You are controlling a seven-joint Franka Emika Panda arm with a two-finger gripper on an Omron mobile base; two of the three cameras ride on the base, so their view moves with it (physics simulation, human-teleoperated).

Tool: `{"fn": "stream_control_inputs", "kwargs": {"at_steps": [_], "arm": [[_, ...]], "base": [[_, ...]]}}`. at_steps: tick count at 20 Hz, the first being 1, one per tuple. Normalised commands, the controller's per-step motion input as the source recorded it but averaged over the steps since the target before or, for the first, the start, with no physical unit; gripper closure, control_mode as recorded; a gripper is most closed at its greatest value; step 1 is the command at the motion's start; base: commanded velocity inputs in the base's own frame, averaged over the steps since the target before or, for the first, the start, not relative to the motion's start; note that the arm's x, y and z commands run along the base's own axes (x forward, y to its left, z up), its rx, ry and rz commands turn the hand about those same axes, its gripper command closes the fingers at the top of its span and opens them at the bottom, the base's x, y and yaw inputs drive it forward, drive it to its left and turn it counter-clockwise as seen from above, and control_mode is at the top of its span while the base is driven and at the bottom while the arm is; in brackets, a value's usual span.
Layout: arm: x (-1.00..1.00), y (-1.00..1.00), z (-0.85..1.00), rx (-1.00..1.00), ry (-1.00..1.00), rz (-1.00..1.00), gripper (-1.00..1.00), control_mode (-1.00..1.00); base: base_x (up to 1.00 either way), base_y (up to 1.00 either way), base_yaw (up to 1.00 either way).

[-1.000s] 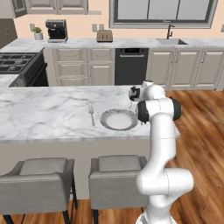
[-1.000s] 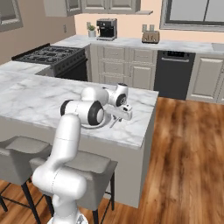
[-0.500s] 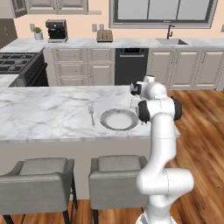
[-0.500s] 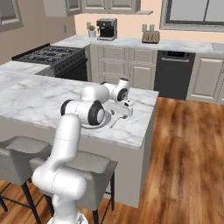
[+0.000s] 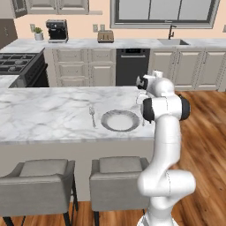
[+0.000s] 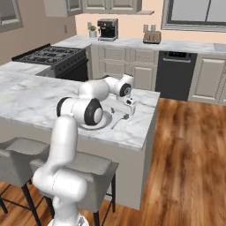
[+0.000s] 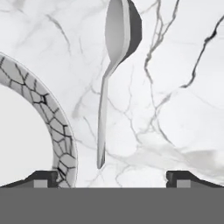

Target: Take the fork and place it on the left side of the plate. Then take the spoon and place it on the right side of the plate. Make sure they're directly next to the plate.

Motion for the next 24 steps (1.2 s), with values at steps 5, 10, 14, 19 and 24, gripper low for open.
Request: {"fn": "stream_control_inputs", "kwargs": {"at_steps": [5,10,14,19,24], "arm": [[-0.79,0.06,0.15,0.0,0.0,0.0,-1.0,-1.0],[-0.81,0.09,0.2,0.0,0.0,0.0,-1.0,-1.0],[-0.91,0.12,0.1,-0.01,-0.03,0.0,-1.0,-1.0],[-0.94,0.16,0.05,-0.03,-0.08,0.0,-1.0,-1.0],[-0.9,0.25,0.08,-0.01,-0.02,0.0,-1.0,-1.0]], "base": [[0.0,0.0,0.0],[0.0,0.0,0.0],[0.0,0.0,0.0],[0.0,0.0,0.0],[0.0,0.0,0.0]]}}
